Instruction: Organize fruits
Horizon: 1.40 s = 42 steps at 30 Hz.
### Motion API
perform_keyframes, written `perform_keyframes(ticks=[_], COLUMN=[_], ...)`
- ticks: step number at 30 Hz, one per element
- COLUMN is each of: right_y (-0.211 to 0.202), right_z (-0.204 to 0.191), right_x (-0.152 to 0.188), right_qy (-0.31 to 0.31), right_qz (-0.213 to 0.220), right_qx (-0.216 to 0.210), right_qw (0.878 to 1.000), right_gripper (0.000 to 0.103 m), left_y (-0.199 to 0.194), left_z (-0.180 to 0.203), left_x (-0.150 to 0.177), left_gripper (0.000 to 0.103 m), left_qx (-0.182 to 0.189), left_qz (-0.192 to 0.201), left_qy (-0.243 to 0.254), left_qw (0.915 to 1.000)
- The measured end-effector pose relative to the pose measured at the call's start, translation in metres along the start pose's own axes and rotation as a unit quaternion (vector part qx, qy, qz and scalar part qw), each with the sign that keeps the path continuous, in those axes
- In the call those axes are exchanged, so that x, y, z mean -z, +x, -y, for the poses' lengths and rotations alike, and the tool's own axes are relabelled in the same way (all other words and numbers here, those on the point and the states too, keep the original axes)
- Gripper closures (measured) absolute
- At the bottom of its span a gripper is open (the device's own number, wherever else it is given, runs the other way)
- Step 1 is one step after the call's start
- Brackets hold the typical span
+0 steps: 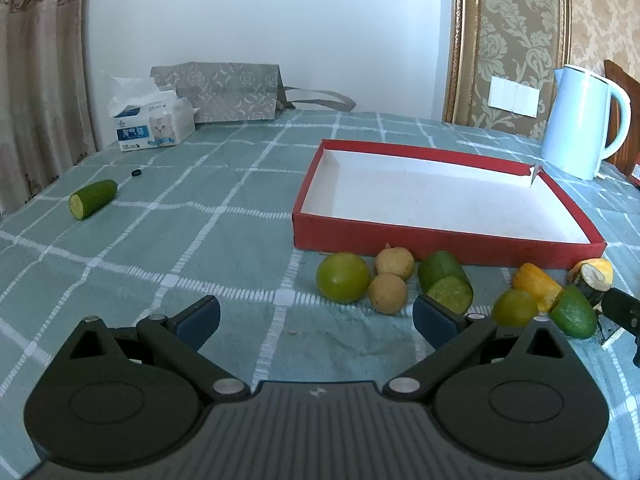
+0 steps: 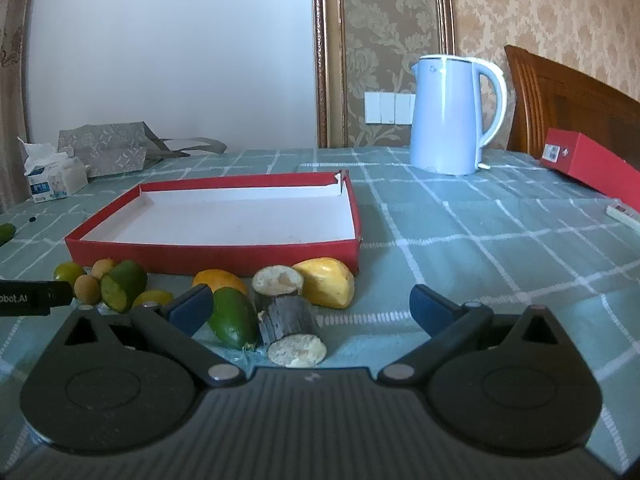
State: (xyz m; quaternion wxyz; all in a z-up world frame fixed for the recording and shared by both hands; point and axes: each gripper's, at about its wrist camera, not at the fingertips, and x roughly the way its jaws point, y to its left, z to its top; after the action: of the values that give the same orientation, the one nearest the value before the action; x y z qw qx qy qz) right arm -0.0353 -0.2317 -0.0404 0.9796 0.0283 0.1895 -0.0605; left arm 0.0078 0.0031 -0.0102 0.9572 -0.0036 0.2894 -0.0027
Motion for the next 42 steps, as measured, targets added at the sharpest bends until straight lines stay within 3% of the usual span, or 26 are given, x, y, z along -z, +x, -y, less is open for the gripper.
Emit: perform_keyframes(ticks=[21, 42], right_y=[0.008, 0.002], right_z=[0.011, 0.002], right_x=[0.002, 0.005], right_qy=[0.030, 0.003], right_qz=[-0.009, 0.008], right_qx=[-0.011, 0.001], right_qw=[0.999, 1.000], right_gripper=[0.000, 0.000], left_y=[-0.001, 0.003], left_z=[0.002, -0.002], left_x=[0.000, 0.000], left_gripper=[0.000, 0.000], left_qx=[-0.001, 0.003], left_qz=[0.012, -0.008], left_qy=[0.007, -0.004], left_qw=[0.9999, 1.0000])
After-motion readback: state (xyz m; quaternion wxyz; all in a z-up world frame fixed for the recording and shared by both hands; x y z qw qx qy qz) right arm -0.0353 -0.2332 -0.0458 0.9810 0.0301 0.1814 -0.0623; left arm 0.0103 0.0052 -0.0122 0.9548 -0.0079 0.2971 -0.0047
